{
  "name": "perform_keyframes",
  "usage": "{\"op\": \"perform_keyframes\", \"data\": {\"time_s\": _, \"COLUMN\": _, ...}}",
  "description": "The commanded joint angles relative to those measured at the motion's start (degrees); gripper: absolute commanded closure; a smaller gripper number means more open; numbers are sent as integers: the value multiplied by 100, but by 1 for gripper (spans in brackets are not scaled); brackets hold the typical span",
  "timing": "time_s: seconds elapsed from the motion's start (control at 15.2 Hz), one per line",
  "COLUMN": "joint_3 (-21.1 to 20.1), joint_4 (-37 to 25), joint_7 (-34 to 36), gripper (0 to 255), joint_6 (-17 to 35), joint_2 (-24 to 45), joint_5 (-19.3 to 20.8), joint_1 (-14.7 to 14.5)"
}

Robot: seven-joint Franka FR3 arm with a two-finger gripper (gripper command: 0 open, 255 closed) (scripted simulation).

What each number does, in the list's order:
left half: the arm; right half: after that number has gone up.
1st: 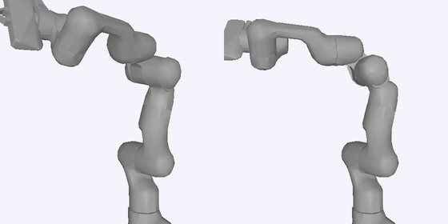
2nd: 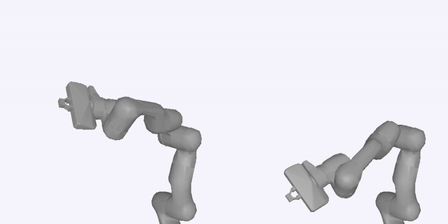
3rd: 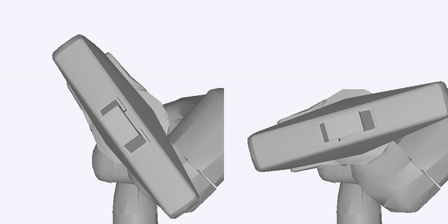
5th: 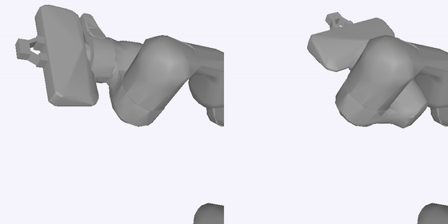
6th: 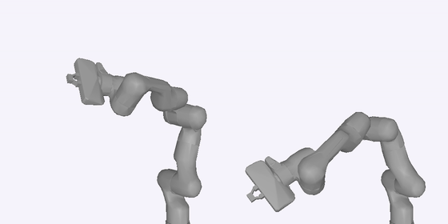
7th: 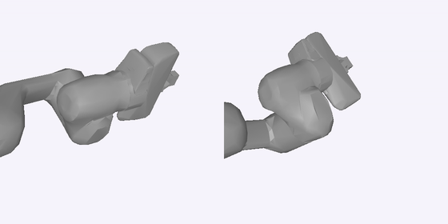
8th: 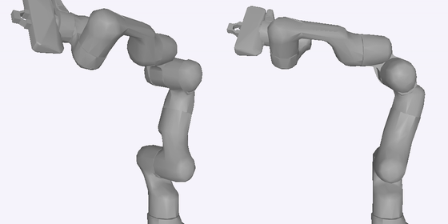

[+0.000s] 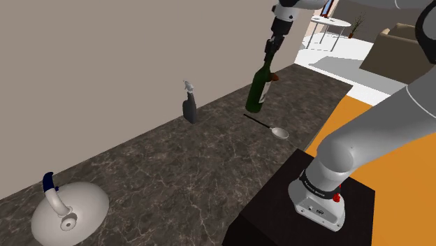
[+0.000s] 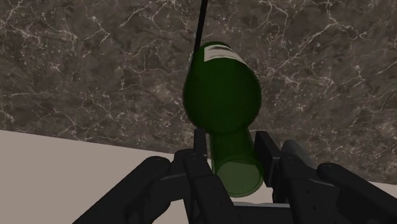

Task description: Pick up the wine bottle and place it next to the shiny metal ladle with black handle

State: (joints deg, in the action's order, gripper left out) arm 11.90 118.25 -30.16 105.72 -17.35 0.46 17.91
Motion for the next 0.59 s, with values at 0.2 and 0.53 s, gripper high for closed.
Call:
{"op": "perform_keyframes", "data": {"time_s": 0.2, "joint_3": 496, "joint_4": -447, "joint_7": -750, "gripper": 255, "joint_6": -86, "joint_2": 379, "joint_5": -16, "joint_1": 233}}
{"op": "perform_keyframes", "data": {"time_s": 0.53, "joint_3": 971, "joint_4": -1047, "joint_7": -1509, "gripper": 255, "joint_6": -180, "joint_2": 936, "joint_5": -166, "joint_1": 465}}
